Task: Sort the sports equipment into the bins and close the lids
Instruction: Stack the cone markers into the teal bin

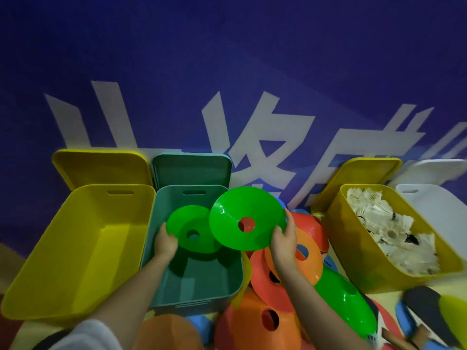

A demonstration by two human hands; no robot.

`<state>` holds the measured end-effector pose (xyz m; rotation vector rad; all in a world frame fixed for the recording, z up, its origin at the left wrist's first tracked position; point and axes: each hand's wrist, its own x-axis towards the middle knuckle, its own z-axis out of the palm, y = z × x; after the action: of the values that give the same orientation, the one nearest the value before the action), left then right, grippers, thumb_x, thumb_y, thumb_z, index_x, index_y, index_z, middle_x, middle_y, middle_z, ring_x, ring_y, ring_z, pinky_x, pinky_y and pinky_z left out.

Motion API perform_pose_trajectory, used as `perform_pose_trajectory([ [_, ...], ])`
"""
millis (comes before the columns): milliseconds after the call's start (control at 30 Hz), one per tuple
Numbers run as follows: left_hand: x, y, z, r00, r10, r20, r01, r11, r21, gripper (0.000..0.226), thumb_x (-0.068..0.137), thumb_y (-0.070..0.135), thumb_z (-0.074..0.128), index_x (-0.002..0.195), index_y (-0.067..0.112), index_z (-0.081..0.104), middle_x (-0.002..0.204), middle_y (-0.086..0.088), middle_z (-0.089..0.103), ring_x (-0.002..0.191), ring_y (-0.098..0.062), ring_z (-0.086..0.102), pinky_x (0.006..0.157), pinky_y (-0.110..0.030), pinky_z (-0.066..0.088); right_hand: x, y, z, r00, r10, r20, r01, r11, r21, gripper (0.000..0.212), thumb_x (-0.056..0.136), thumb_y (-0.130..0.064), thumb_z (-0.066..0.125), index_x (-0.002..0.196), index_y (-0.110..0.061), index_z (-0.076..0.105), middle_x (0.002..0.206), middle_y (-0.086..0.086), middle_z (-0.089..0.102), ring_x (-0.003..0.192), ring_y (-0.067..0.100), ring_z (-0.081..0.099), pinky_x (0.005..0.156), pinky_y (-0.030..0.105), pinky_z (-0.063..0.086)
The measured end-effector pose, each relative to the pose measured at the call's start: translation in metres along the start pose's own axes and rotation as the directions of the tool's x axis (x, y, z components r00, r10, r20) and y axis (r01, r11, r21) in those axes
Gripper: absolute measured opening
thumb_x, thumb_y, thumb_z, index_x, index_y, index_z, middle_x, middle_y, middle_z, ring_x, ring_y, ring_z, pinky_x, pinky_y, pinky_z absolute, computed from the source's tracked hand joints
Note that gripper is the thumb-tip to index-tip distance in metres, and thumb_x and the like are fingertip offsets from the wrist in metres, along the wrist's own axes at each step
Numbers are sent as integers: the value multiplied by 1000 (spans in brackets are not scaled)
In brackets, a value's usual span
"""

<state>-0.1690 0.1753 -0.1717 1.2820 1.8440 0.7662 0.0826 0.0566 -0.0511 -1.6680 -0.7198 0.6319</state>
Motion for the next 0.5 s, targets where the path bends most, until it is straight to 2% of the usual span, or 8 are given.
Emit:
perform_pose_trajectory([
  [67, 5, -8, 6, 996, -79, 50, 81, 996, -44, 51, 92, -3, 43, 142, 4, 39, 137, -21, 50, 124, -40, 48, 102, -45, 40, 5, 0, 2, 1000, -10, -19, 10, 1000, -14, 54, 90, 4, 41, 141, -13, 41, 131, 5, 54, 100, 11, 55, 87, 27, 45],
  [133, 11, -12, 10, 989, -120, 82, 125, 990, -61, 50, 93, 3, 47, 143, 2, 38, 139, -22, 48, 125, -40, 46, 104, -46, 39, 10, 1, 7, 999, -30, -31, 30, 999, -28, 53, 90, 4, 41, 140, -14, 42, 133, 7, 54, 109, 13, 52, 92, 30, 44],
  [200, 9, -4, 9, 983, -166, 82, 173, 980, -95, 53, 94, 12, 54, 142, -2, 36, 140, -24, 46, 128, -40, 45, 105, -43, 37, 15, 3, 13, 999, -34, -23, 33, 999, -39, 53, 91, 3, 41, 141, -15, 41, 133, 9, 54, 109, 17, 54, 92, 35, 47],
  [300, -4, 21, -3, 988, -143, 48, 149, 977, -153, 59, 92, 23, 60, 139, -6, 38, 140, -25, 46, 128, -38, 45, 104, -40, 37, 16, 1, 25, 998, -69, 9, 70, 996, -61, 52, 92, 3, 41, 141, -14, 41, 133, 10, 55, 103, 17, 55, 83, 30, 45],
  [400, -26, 50, -29, 998, 9, 55, 2, 983, -185, 58, 98, 24, 51, 146, -1, 29, 150, -18, 35, 138, -31, 35, 110, -34, 28, 14, -5, 35, 984, -154, 84, 164, 977, -136, 55, 92, 1, 41, 144, -17, 37, 128, 9, 57, 93, 18, 56, 76, 29, 43],
  [433, -35, 59, -43, 994, 104, 39, -93, 972, -216, 54, 99, 21, 48, 147, 2, 31, 148, -15, 37, 137, -28, 37, 108, -30, 29, 12, -8, 38, 975, -185, 126, 206, 963, -175, 57, 92, -2, 41, 145, -20, 35, 127, 9, 58, 91, 21, 58, 75, 32, 45],
  [500, -48, 67, -71, 943, 321, -87, -333, 921, -202, 45, 99, 15, 48, 142, 5, 41, 141, -15, 44, 130, -25, 44, 103, -23, 30, 9, -12, 51, 944, -232, 234, 295, 910, -291, 60, 90, -8, 42, 147, -24, 31, 125, 8, 60, 96, 28, 61, 80, 38, 49],
])
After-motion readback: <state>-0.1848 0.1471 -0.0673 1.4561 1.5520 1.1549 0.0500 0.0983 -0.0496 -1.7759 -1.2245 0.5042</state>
